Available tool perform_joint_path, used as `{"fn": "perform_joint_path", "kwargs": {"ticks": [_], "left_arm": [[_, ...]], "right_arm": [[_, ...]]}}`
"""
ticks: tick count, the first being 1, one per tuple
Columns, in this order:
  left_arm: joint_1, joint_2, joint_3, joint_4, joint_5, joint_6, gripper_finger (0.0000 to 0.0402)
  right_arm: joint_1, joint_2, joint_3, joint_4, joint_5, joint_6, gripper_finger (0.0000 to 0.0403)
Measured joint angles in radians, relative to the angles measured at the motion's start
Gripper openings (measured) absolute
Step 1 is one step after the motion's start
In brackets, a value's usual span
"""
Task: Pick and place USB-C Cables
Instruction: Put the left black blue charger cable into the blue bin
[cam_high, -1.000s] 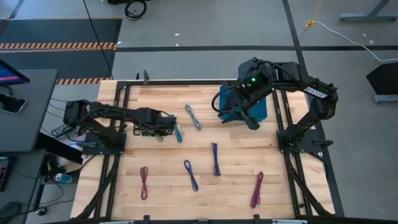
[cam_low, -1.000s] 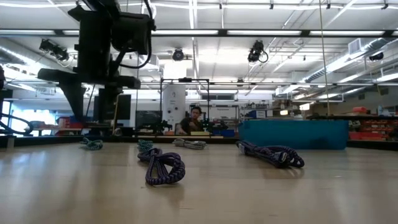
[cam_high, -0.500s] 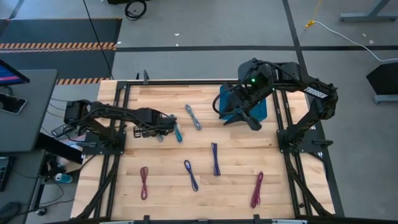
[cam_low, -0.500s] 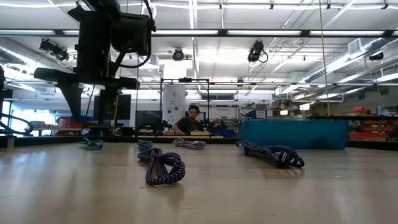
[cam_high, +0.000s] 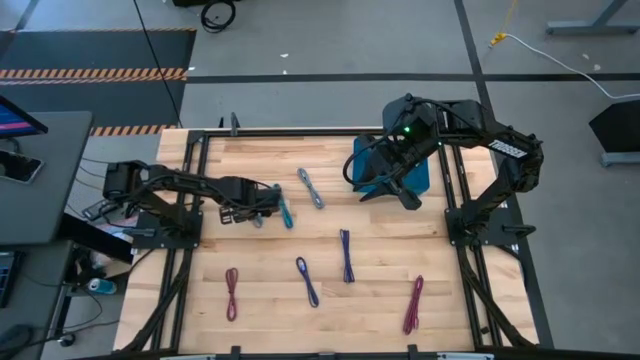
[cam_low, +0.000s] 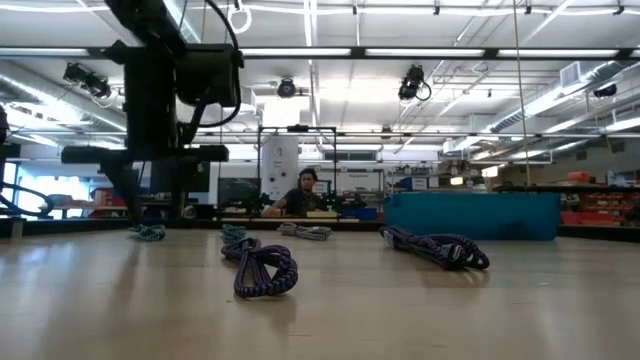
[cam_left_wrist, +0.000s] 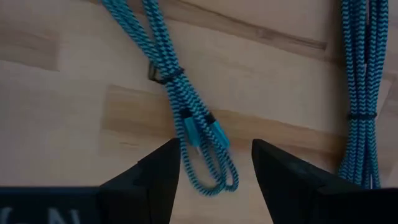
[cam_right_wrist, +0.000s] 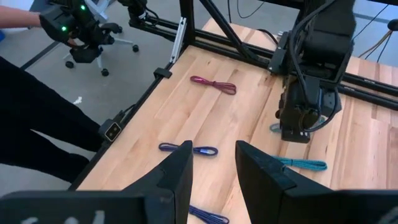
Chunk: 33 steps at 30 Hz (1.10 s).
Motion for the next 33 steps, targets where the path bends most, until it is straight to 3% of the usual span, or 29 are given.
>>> {"fn": "perform_joint_path", "kwargs": {"ticks": [17,21,26,33], "left_arm": [[0.003,-0.005,-0.115,0.09,0.013,-0.026,0.0199],[0.002,-0.009,-0.118,0.089,-0.005,0.002,0.0151],[0.0,-0.012,-0.118,0.103,-0.019,0.077,0.0032],[0.0,-0.074,-0.094,0.116,0.007,0.25,0.0029]], "right_arm": [[0.0,0.0,0.0,0.002,0.0,0.0,0.0126],[0.0,0.0,0.0,0.002,0.002,0.0,0.0126],[0.0,0.0,0.0,0.002,0.016,0.003,0.0126],[-0.002,-0.001,0.0,-0.008,0.107,0.001,0.0109]]}}
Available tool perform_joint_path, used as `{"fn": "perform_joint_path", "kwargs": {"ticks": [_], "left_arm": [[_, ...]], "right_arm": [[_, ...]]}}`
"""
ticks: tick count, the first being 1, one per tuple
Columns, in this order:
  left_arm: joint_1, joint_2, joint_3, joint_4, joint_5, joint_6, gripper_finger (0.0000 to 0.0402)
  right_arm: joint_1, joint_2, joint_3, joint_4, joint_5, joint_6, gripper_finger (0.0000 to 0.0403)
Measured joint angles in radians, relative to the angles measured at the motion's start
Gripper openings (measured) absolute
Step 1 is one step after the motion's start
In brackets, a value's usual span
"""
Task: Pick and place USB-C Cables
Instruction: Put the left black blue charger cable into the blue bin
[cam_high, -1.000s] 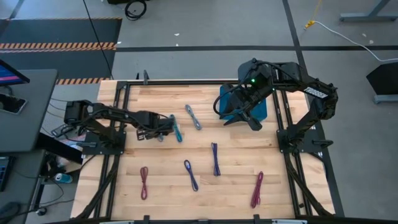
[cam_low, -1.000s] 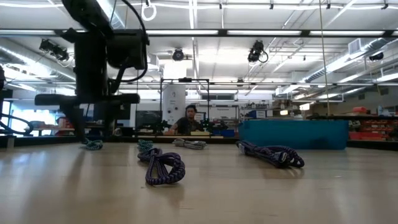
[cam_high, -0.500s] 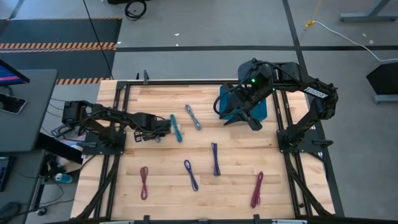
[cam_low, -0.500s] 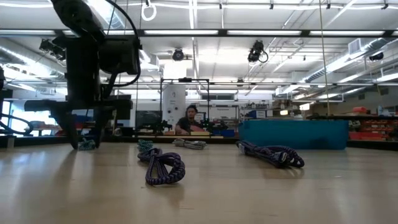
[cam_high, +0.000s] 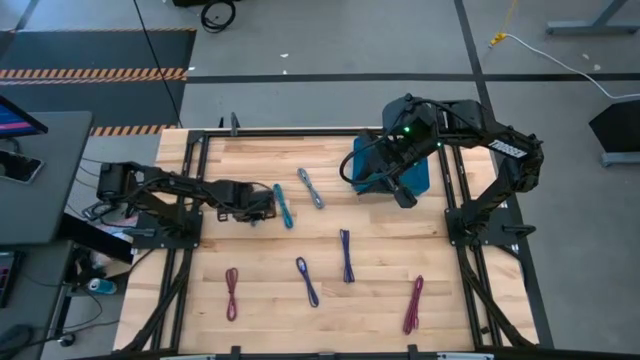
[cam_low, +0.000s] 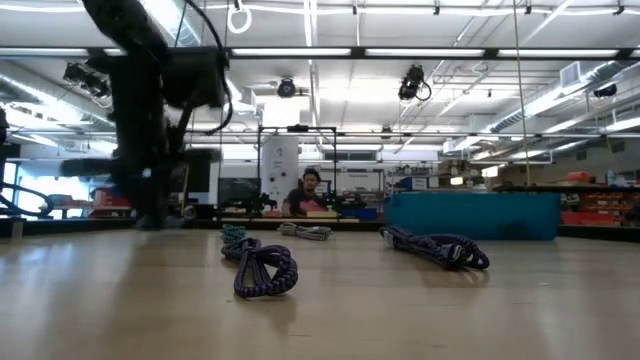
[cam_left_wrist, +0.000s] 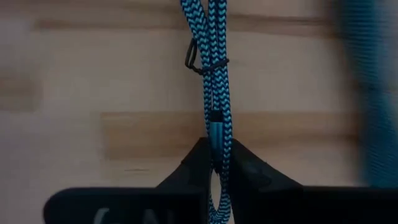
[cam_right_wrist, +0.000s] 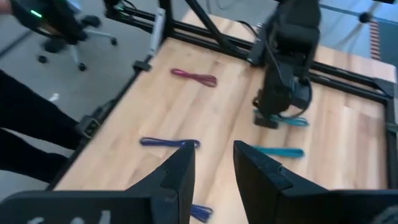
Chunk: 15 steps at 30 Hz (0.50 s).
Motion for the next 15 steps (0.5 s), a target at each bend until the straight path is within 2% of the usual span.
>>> {"fn": "perform_joint_path", "kwargs": {"ticks": [5,9,11,15], "left_arm": [[-0.042,-0.153,0.087,-0.021,0.042,0.197,0.0029],[-0.106,-0.283,0.199,-0.091,0.025,0.259,0.0029],[-0.151,-0.332,0.269,-0.123,-0.026,0.29,0.0029],[-0.26,-0.388,0.428,-0.131,-0.205,0.383,0.0029]], "right_arm": [[-0.026,-0.015,0.0,-0.018,0.041,0.021,0.0085],[-0.043,-0.037,0.0,-0.018,0.1,0.05,0.0078],[-0.052,-0.049,0.0,-0.024,0.155,0.06,0.0078],[-0.074,-0.077,0.0,-0.024,0.275,0.09,0.008]]}}
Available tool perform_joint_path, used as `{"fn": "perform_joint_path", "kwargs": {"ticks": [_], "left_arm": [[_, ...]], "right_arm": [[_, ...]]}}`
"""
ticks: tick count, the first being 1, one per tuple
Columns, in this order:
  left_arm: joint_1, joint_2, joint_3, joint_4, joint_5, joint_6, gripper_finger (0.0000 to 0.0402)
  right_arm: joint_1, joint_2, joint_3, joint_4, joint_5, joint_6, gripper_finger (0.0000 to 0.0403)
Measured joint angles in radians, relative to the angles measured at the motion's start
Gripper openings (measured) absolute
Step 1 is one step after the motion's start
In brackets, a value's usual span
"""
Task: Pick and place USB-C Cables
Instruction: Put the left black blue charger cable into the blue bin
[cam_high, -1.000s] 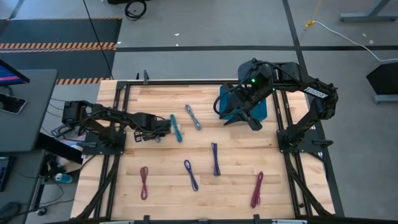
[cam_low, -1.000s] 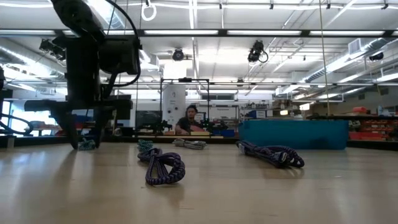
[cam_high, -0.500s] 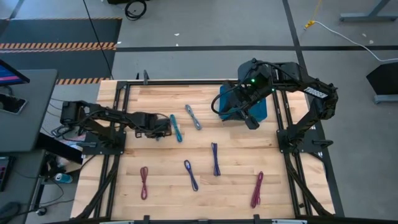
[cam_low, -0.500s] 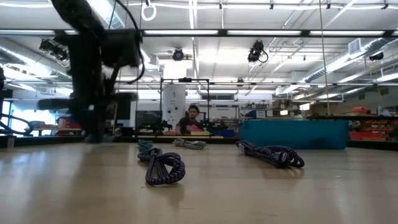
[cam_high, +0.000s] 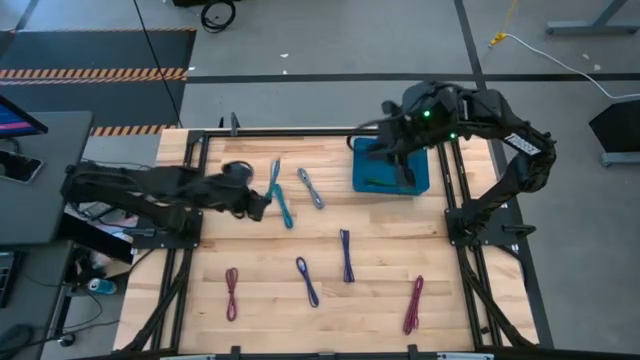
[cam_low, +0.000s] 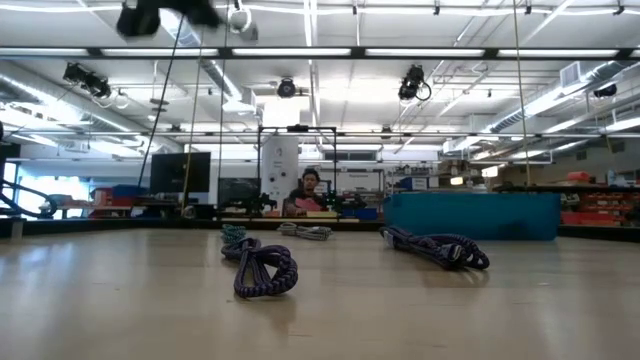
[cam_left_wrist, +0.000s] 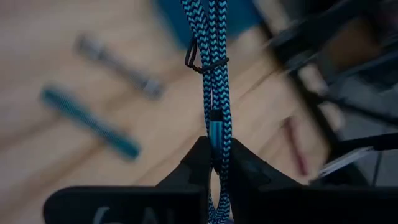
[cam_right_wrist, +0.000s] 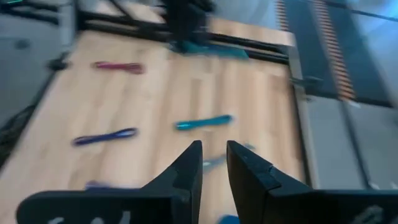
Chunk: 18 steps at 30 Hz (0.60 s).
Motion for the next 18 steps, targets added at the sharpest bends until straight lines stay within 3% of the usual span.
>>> {"fn": "perform_joint_path", "kwargs": {"ticks": [3,6,12,18], "left_arm": [[-0.077,0.003,0.121,0.001,-0.124,0.111,0.0029],[-0.134,0.015,0.217,0.017,-0.184,0.228,0.0029],[-0.186,0.037,0.315,0.028,-0.222,0.407,0.0029],[-0.188,0.039,0.316,0.032,-0.223,0.479,0.0029]], "right_arm": [[-0.009,-0.009,0.0,0.037,0.059,0.051,0.008],[-0.01,-0.007,0.0,0.088,0.074,0.074,0.0084],[-0.01,0.023,-0.036,0.279,0.074,0.104,0.0104],[-0.009,0.057,-0.198,0.637,0.049,0.146,0.013]]}}
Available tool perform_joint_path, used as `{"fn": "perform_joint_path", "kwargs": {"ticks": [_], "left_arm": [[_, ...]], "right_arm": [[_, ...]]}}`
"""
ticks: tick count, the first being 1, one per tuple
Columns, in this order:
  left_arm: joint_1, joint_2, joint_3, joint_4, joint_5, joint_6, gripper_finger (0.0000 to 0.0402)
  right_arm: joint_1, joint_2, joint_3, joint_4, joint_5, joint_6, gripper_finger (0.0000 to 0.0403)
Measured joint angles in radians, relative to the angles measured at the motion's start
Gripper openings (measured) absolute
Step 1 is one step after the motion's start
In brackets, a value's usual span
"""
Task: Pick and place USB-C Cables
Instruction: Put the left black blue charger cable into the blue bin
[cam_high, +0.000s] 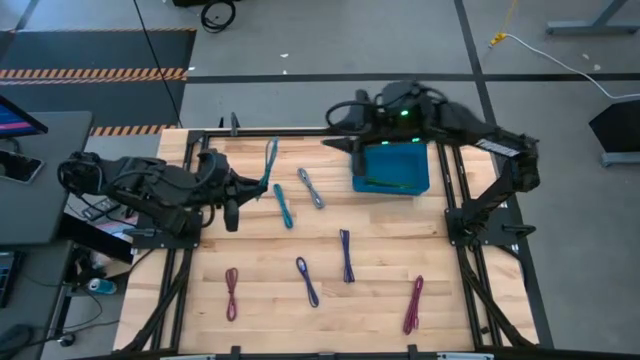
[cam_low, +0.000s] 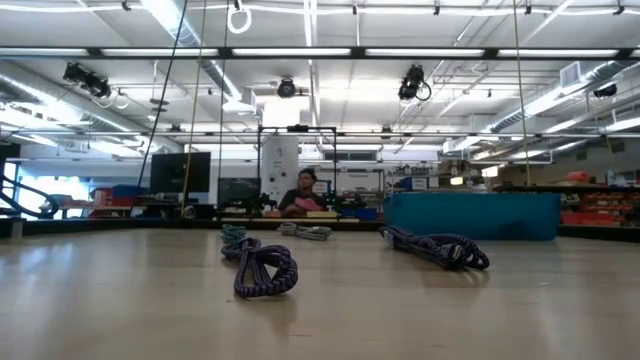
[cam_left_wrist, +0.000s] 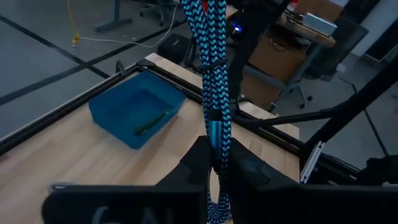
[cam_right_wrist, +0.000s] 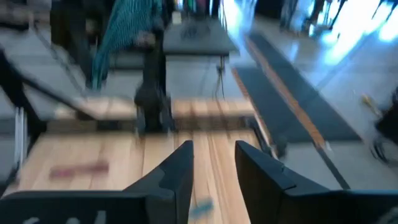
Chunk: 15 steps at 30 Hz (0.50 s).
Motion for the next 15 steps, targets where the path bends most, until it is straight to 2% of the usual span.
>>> {"fn": "perform_joint_path", "kwargs": {"ticks": [7,15], "left_arm": [[0.006,-0.002,0.0,-0.026,0.0,0.028,0.0029],[0.026,-0.002,0.0,-0.022,0.001,0.054,0.0029]], "right_arm": [[0.0,0.024,-0.143,0.538,-0.17,0.071,0.0161],[0.018,0.077,-0.15,0.526,-0.188,0.123,0.0201]]}}
